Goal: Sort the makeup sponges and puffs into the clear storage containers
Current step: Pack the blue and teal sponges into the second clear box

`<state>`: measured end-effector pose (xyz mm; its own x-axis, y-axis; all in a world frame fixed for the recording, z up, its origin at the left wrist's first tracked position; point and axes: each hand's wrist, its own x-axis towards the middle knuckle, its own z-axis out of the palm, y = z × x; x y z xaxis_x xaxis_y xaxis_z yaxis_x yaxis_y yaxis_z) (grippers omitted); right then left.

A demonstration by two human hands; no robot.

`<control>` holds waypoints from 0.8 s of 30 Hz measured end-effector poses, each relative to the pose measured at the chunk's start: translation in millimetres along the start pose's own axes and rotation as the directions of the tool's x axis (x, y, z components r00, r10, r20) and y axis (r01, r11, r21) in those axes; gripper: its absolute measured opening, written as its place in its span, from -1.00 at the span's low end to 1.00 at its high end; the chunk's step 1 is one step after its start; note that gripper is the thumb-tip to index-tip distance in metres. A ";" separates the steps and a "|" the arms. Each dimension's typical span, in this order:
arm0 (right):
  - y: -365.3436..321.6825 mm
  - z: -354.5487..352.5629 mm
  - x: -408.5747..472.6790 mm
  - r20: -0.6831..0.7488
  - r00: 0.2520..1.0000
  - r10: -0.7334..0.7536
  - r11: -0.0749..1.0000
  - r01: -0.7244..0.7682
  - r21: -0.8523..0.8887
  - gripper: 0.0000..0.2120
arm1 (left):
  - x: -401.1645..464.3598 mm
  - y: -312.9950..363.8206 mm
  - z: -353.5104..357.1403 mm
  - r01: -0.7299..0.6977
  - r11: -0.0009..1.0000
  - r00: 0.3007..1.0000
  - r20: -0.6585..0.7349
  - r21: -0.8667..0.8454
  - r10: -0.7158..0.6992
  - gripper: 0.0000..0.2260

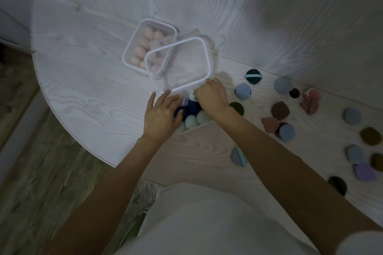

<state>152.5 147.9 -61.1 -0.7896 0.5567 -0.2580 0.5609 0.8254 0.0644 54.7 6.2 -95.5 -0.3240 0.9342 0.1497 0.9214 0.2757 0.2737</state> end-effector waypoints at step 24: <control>42.1 -58.6 35.2 0.213 0.960 0.182 0.072 -0.229 0.971 -0.45 | 30.1 -13.7 -51.1 0.472 0.333 0.704 0.122 -0.816 -0.700 -0.57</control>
<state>133.7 207.7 -11.0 -0.6031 0.6646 -0.4411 0.4627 -0.1589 -0.8722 21.4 18.9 -46.2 -0.8469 0.4918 -0.2022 -0.0217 0.3480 0.9372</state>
